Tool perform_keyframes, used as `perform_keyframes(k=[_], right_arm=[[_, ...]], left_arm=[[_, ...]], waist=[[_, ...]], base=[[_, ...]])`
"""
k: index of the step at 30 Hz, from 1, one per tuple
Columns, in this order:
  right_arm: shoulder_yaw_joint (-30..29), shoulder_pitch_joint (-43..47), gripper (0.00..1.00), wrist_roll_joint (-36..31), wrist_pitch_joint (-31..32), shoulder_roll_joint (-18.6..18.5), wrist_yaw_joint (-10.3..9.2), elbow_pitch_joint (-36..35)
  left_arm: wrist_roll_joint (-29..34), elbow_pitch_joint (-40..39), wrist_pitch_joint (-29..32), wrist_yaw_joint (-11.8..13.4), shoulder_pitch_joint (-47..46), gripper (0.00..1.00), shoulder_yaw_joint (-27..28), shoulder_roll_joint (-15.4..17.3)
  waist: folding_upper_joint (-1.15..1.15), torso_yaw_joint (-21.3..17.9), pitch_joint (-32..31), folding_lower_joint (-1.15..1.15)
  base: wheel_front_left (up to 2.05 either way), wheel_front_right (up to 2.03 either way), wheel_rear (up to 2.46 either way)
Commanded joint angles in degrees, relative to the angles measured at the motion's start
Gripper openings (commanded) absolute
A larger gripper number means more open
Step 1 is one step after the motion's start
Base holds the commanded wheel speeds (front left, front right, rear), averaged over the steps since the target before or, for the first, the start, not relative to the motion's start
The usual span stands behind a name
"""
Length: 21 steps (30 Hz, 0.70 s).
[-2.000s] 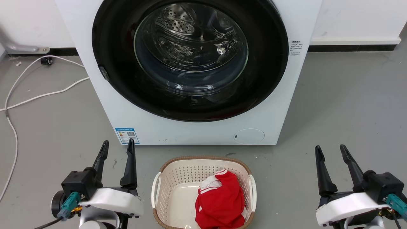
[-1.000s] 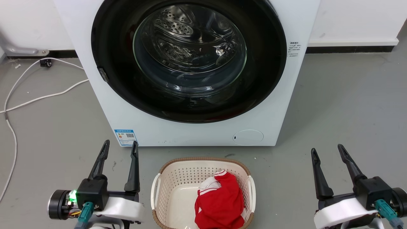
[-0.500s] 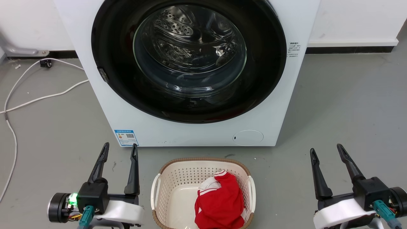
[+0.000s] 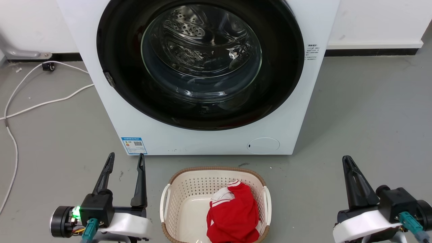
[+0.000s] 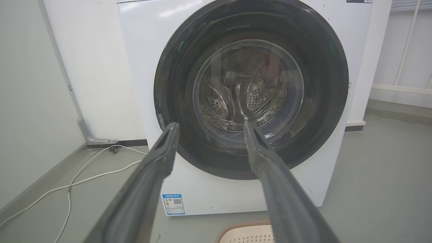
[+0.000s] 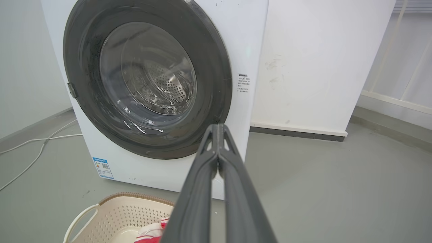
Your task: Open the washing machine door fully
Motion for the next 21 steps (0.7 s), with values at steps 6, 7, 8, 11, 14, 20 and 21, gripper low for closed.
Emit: perform_keyframes(k=[6,7,8,11,14,20,21], right_arm=[[-0.96,-0.47,0.00,14.95,-0.49,0.22,-0.02,0.77],[-1.21,-0.75,0.00,20.28,-0.64,0.21,-0.02,1.05],[-1.40,-1.21,0.00,24.58,-0.80,0.21,-0.02,1.09],[-2.21,-2.23,0.00,41.64,-1.12,0.19,-0.02,1.97],[-3.23,-3.82,0.00,61.44,-1.11,0.18,-0.02,3.24],[-7.41,-9.51,0.00,85.49,1.68,0.17,-0.01,6.49],[-8.36,-10.79,0.00,87.69,2.49,0.16,-0.01,7.21]], left_arm=[[0.33,0.17,-0.14,-0.39,0.50,1.00,0.48,-0.53],[0.34,0.17,-0.14,-0.33,0.50,1.00,0.55,-0.57],[0.33,0.18,-0.14,-0.40,0.52,1.00,0.66,-0.60],[0.36,0.22,-0.14,-0.48,0.62,1.00,0.94,-0.67],[0.41,0.34,-0.14,-0.62,0.60,1.00,1.10,-0.76],[0.61,0.25,-0.14,-0.86,0.26,1.00,1.46,-0.88],[0.65,0.18,-0.14,-0.84,0.19,1.00,1.47,-0.92]], waist=[[0.00,-0.02,-0.01,0.00],[0.00,-0.04,-0.02,0.00],[0.00,-0.07,-0.01,0.00],[0.00,-0.20,0.04,0.00],[0.00,-0.33,0.13,0.00],[0.00,-0.64,0.65,0.00],[0.00,-0.70,0.79,0.00]], base=[[0.00,0.00,0.00],[0.00,0.00,0.00],[0.00,0.00,0.00],[0.00,0.00,0.00],[0.00,0.00,0.00],[0.00,0.00,0.00],[0.00,0.00,0.00]])
